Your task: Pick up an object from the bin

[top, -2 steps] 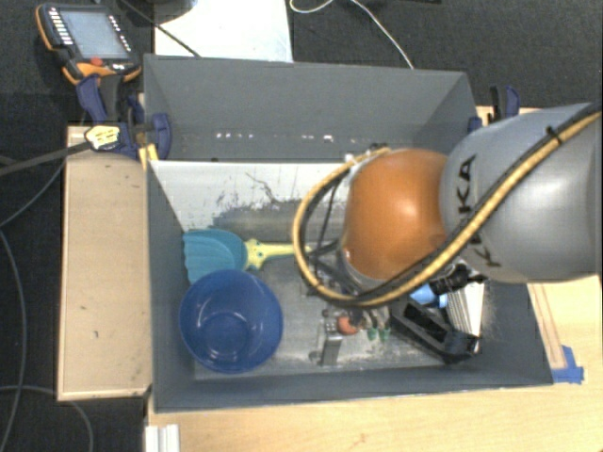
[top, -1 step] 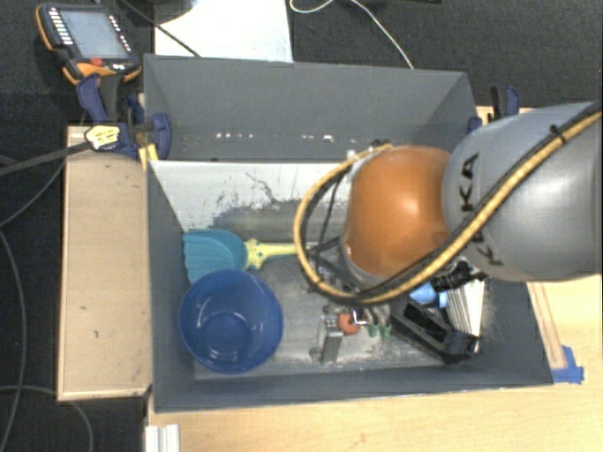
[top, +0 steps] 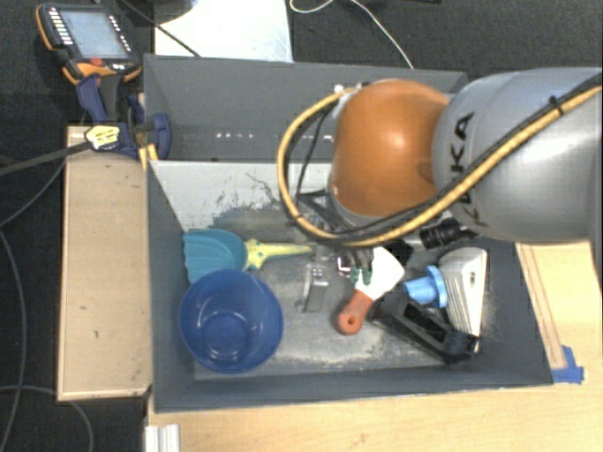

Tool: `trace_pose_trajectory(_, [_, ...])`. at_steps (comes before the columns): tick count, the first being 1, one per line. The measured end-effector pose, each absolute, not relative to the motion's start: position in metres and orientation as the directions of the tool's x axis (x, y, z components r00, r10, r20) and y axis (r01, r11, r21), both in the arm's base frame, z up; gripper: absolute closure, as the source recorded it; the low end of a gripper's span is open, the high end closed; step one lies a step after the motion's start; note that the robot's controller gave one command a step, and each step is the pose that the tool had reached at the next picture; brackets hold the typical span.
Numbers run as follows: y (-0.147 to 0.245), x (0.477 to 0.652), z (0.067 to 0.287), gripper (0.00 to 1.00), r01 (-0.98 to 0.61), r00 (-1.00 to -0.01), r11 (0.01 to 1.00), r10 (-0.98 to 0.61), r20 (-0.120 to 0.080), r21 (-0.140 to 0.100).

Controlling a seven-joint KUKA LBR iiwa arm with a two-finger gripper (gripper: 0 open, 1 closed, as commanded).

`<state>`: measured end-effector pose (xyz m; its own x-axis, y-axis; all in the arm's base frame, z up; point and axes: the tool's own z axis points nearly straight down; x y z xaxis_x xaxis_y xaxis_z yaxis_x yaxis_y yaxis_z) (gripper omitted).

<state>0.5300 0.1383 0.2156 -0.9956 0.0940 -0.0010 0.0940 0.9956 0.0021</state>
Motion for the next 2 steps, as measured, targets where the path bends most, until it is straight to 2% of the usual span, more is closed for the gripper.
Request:
trace_pose_trajectory(1, [0.107, 0.529, 0.218, 0.0, 0.037, -0.999, 0.999, 0.037, -0.002, 0.001])
trace_pose_trajectory(2, [0.123, 0.586, 0.154, 0.0, 0.259, -0.966, 0.966, 0.259, -0.007, 0.005])
